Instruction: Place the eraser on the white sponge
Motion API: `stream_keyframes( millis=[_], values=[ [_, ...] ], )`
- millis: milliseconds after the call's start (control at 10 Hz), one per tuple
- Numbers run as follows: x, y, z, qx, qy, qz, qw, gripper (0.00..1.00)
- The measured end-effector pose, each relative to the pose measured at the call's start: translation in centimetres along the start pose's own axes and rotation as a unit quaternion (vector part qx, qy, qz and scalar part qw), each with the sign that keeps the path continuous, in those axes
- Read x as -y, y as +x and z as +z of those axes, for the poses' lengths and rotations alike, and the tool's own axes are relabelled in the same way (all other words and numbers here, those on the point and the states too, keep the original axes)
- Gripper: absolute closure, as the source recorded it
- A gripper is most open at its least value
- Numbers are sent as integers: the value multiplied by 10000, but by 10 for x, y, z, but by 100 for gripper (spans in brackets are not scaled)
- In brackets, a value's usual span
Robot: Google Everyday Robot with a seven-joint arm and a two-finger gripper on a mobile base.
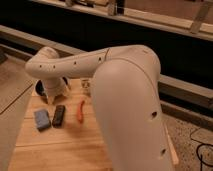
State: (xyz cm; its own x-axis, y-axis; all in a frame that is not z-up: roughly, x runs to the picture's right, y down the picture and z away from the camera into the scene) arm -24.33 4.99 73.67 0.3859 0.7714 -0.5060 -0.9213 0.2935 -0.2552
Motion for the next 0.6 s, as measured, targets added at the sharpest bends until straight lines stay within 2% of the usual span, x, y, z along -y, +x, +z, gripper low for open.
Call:
stream_keyframes(
  millis=[200,300,400,600],
  values=[
    [-19,-8,-1,81,-326,53,9994,35],
    [-20,-7,4,50,-402,160,9991,35],
    [-17,-3,17,-70,-446,406,9982,35],
    [-11,6,34,-252,-385,636,9969,35]
  ],
)
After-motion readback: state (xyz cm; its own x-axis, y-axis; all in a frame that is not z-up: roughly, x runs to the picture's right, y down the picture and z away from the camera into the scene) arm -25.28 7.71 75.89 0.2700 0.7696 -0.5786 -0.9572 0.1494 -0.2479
